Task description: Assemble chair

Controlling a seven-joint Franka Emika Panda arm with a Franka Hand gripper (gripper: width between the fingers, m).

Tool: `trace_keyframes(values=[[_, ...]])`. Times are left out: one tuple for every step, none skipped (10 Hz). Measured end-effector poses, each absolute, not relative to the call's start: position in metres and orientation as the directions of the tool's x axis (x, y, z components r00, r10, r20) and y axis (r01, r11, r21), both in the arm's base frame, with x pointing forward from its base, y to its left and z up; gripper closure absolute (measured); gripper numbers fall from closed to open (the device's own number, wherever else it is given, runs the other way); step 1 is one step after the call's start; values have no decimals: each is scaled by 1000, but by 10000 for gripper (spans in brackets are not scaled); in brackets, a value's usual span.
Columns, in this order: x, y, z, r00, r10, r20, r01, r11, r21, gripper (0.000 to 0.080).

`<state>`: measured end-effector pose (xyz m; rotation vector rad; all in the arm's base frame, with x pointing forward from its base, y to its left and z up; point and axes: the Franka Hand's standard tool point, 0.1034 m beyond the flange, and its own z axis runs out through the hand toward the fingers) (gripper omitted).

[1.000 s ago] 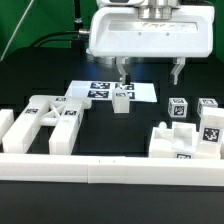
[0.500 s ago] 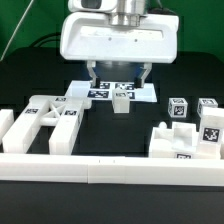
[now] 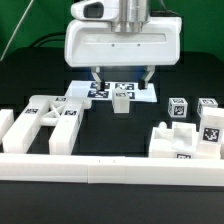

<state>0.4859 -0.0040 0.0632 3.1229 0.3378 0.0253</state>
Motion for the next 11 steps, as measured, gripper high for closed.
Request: trace_keyframes(values=[[483, 0, 63, 976, 209, -61, 208, -978, -19, 150], [480, 1, 64, 969, 206, -133, 204, -979, -29, 150], [478, 3, 63, 961, 205, -185, 201, -979, -41, 150], [475, 5, 61, 947, 196, -254, 188, -981, -57, 150], [475, 6, 59, 935, 198, -295, 186, -980, -66, 150], [472, 6, 57, 912, 202, -357, 185, -979, -82, 150], [472, 4, 52, 898, 205, -390, 186, -979, -86, 150], [466, 3, 50, 860, 215, -462, 202, -976, -77, 150], [461, 1, 46, 836, 183, -517, 196, -980, -30, 150], [453, -2, 42, 784, 172, -597, 202, -979, -16, 150], [457, -7, 38, 753, 175, -634, 204, -979, -27, 150]])
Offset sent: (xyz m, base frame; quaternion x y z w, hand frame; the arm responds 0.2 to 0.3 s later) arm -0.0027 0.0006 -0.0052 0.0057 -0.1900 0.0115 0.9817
